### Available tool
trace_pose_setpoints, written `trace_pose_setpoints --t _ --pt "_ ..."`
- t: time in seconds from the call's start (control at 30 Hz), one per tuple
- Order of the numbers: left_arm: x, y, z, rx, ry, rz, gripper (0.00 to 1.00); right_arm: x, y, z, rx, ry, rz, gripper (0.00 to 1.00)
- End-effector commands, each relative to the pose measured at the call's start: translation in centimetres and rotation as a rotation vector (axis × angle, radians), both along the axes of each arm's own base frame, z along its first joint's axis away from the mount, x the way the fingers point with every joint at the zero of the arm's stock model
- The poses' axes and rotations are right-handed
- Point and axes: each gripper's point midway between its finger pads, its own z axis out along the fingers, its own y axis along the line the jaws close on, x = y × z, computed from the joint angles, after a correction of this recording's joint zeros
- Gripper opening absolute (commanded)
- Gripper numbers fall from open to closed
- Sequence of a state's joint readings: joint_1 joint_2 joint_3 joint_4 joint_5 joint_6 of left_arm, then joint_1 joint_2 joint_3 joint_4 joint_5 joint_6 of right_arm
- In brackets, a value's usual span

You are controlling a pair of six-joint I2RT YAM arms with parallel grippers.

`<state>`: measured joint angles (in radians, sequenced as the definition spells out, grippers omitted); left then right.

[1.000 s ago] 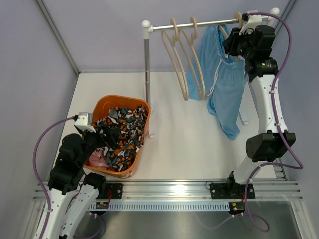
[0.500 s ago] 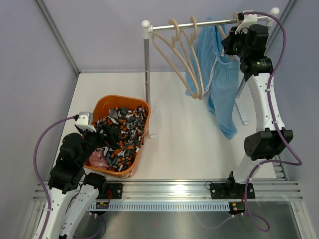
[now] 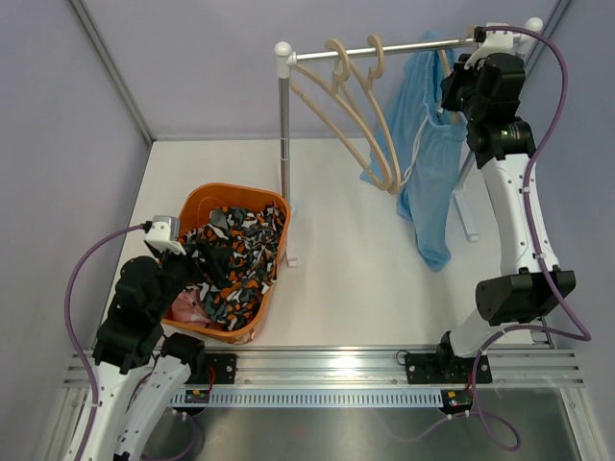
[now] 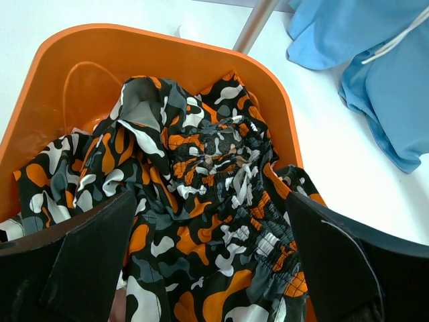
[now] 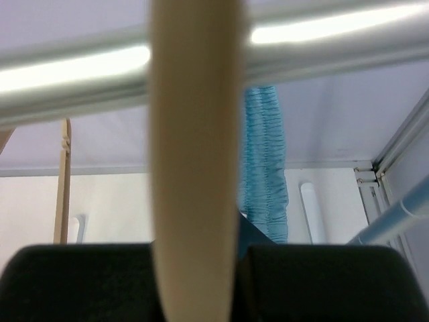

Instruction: Remove the shorts from the hanger

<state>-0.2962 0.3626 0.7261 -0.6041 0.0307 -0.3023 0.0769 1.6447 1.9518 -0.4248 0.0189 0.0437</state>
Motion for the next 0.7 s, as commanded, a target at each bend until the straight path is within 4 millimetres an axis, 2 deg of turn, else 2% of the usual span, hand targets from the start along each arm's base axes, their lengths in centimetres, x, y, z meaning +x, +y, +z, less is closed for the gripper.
trace_pose_setpoints --t 0.0,0.2,0.27,0.3,0.33,0.37,0.4,0.43,0.5,0.53,0.57,0.63,0.67 --pt "0.1 -0.5 0.7 -0.001 -0.039 -0.035 0.99 -4.1 -0.4 7.0 0.055 -0.166 -0.036 0.0" --pt "0.1 -0.5 0.7 0.001 -0.036 -0.032 0.99 -6.8 -0.3 5.9 0.105 -0.11 -0.038 0.0" --pt "0.1 -0.4 0.7 0.002 -0.04 -0.028 0.99 -8.3 -0.2 4.9 0.142 -0.091 -0.035 0.0" --pt "0.1 -0.4 0.7 0.001 -0.041 -0.026 0.99 -8.6 -0.1 3.3 0.152 -0.058 -0.038 0.0" --pt "0.1 -0.4 0.7 0.001 -0.041 -0.026 0.99 -10.1 -0.2 3.8 0.179 -0.07 -0.041 0.0" --pt "0.2 -0.4 0.6 0.003 -0.037 -0.027 0.99 -10.9 -0.2 2.9 0.189 -0.042 -0.043 0.0" --pt "0.2 -0.4 0.6 0.003 -0.034 -0.026 0.99 -11.4 -0.1 1.1 0.198 0.0 -0.044 0.0" --pt "0.2 -0.4 0.6 0.003 -0.032 -0.028 0.99 -13.1 0.0 1.6 0.217 -0.013 -0.038 0.0" --pt "0.3 -0.4 0.5 0.004 -0.028 -0.028 0.99 -15.0 0.0 -1.7 0.217 0.082 -0.052 0.0" --pt "0.3 -0.5 0.4 0.005 -0.024 -0.031 0.99 -16.9 0.1 -1.3 0.227 0.069 -0.042 0.0" --pt "0.3 -0.5 0.4 0.005 -0.024 -0.029 0.99 -18.2 0.2 -2.9 0.224 0.128 -0.033 0.0" --pt "0.4 -0.7 0.3 0.005 -0.02 -0.042 0.99 -20.7 0.7 -4.5 0.228 0.181 -0.005 0.0" --pt "0.4 -0.8 0.3 0.007 -0.018 -0.048 0.99 -22.0 1.5 -6.1 0.228 0.245 0.034 0.0"
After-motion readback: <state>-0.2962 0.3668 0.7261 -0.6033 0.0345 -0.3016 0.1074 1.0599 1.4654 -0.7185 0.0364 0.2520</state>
